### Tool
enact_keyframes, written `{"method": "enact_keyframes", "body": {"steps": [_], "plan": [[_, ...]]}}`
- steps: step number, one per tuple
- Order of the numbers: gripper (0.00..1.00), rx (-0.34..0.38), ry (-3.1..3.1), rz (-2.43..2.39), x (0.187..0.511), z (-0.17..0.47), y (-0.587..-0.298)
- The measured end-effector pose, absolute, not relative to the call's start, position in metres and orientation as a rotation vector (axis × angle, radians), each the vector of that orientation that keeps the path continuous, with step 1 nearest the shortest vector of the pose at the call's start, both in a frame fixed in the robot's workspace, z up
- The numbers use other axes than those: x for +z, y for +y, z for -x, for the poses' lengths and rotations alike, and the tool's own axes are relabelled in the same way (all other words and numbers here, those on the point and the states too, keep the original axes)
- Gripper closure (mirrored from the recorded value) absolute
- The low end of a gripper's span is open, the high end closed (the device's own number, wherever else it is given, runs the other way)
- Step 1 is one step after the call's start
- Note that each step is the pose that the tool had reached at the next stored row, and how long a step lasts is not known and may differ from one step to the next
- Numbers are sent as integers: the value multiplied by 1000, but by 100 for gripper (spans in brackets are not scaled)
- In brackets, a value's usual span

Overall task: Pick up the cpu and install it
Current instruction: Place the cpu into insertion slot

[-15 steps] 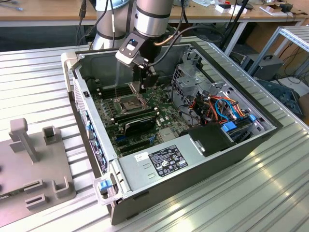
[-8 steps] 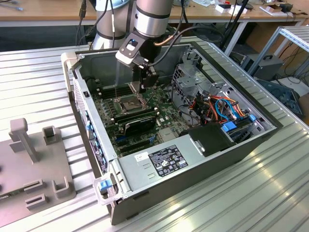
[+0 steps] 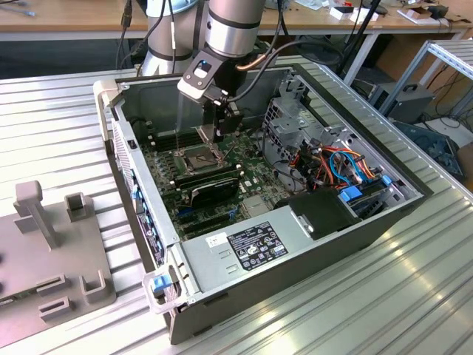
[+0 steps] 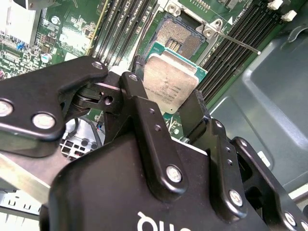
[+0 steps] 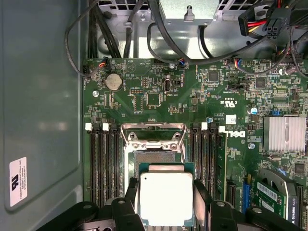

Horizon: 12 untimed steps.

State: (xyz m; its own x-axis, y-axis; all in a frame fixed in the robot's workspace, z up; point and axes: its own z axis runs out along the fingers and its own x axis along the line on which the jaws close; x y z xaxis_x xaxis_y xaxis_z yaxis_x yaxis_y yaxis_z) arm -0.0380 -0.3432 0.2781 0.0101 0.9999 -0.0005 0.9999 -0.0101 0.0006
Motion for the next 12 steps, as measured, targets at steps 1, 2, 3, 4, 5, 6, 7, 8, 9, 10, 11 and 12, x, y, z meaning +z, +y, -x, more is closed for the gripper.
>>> {"method": "enact_keyframes", "body": {"steps": [1,2,3,4,5,6,7,8,9,10,11,12], "plan": [[46,0,2210,-2232,278,38,-343],[46,0,2210,-2232,278,38,-343],[46,0,2210,-2232,278,38,-343],[46,0,2210,-2232,278,38,-343],[46,0,2210,-2232,278,38,-343],[46,0,2210,-2232,278,38,-343],[46,0,2210,-2232,278,38,-343],[46,0,2210,-2232,277,38,-343],[46,0,2210,-2232,276,38,-343],[46,0,2210,-2232,276,38,-343],[46,0,2210,-2232,275,38,-343],[46,0,2210,-2232,273,38,-343]]}}
